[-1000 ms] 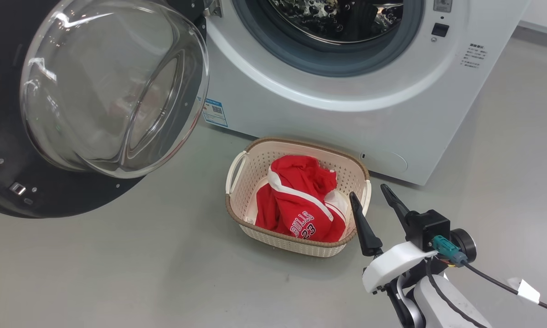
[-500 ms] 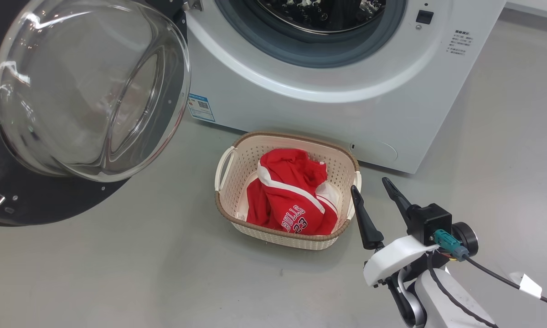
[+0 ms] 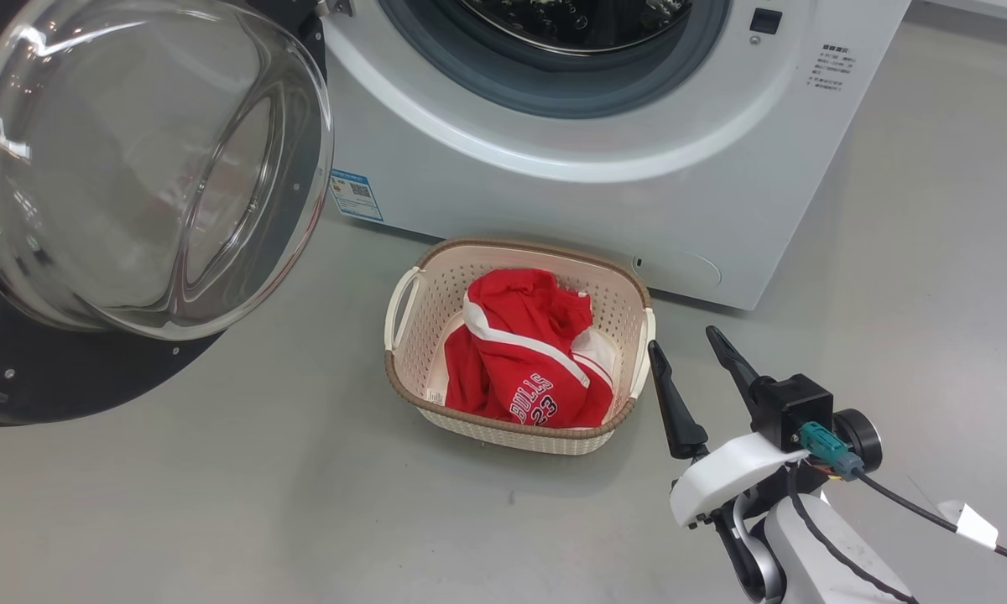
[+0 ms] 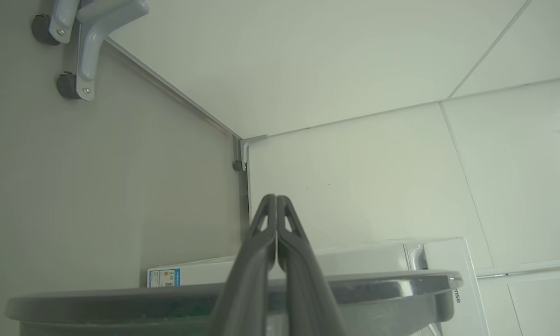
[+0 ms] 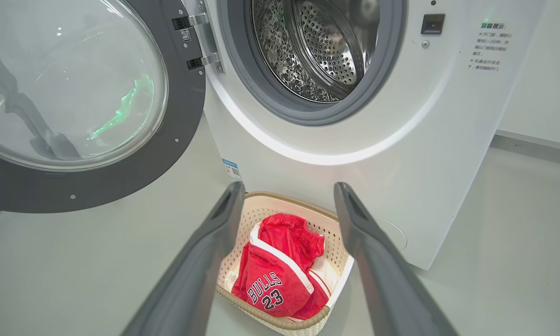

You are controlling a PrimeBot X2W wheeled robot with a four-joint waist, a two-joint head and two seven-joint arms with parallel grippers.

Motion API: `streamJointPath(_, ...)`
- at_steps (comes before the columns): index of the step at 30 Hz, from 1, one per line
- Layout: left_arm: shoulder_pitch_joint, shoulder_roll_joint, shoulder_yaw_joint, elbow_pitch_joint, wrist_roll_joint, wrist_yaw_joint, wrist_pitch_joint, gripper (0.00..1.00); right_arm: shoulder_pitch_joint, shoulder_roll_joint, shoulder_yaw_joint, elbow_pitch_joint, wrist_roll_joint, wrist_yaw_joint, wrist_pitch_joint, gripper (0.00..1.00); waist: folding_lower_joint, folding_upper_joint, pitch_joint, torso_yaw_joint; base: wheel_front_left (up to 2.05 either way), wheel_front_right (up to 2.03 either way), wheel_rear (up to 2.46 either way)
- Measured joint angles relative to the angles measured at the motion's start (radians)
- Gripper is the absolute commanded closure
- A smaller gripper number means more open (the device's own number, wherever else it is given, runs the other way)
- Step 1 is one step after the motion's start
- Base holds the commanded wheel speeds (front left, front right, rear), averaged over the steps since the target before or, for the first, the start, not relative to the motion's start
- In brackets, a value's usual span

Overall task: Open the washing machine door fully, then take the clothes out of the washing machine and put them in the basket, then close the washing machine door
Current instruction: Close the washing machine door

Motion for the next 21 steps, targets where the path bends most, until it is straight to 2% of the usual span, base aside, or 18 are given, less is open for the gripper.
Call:
streamJointPath(15,-0.046,0.014,-0.050,0.061,0.000,-0.007,0.091,1.00,-0.003,0.000,0.001,0.000,0.009,0.000,0.000,0.00,-0.0001,0.0000,0.008,-0.017,0.00,0.00,0.00)
streamJointPath(21,-0.051,0.023,-0.057,0.072,-0.002,-0.029,0.132,1.00,-0.004,0.000,0.000,0.000,0.014,0.000,0.000,0.00,-0.0001,0.0000,0.012,-0.021,0.00,0.00,0.00)
